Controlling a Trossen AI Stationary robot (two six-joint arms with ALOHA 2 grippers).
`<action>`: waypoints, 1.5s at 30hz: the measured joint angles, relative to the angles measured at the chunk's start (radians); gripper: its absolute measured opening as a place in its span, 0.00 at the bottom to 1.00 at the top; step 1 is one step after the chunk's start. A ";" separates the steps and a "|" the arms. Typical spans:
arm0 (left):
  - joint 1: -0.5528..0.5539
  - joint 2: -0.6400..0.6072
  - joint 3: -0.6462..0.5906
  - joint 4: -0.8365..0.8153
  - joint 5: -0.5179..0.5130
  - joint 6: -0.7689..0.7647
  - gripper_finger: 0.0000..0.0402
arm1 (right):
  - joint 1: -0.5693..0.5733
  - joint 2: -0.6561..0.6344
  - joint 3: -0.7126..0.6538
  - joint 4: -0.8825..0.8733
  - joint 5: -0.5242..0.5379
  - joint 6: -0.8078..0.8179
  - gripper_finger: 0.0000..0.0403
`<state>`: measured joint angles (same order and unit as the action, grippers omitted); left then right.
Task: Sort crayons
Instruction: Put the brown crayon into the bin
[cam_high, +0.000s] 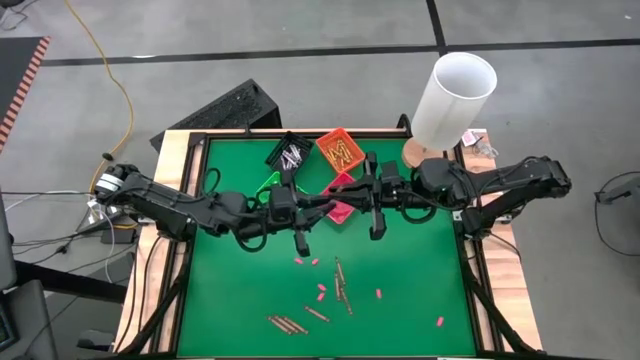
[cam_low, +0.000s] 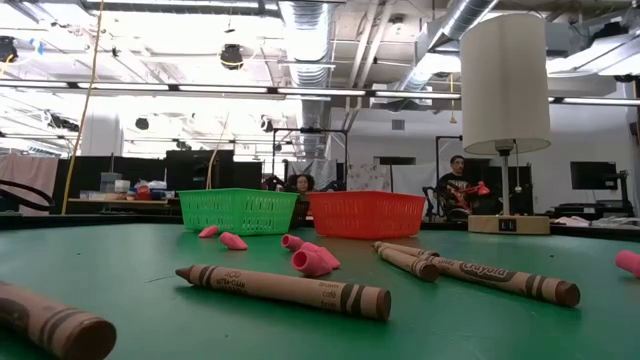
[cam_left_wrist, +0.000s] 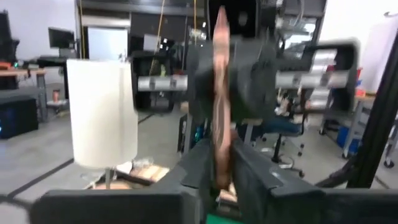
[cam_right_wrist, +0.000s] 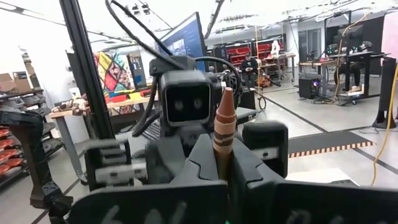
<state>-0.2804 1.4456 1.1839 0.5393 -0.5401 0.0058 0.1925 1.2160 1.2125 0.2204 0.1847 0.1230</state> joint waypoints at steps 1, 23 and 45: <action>-0.002 0.000 0.000 -0.014 -0.007 -0.007 0.15 | 0.000 0.000 0.000 0.001 0.000 0.000 0.01; -0.033 -0.235 0.000 -0.950 -0.258 -0.441 0.53 | -0.268 0.082 0.002 -0.621 0.125 0.190 0.00; -0.037 -0.233 0.000 -1.187 -0.233 -0.597 0.53 | -0.328 0.530 0.082 -0.892 0.046 -0.505 0.00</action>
<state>-0.3172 1.2121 1.1839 -0.6476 -0.7733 -0.5911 -0.1352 1.7461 1.2948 -0.6719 0.2302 -0.3822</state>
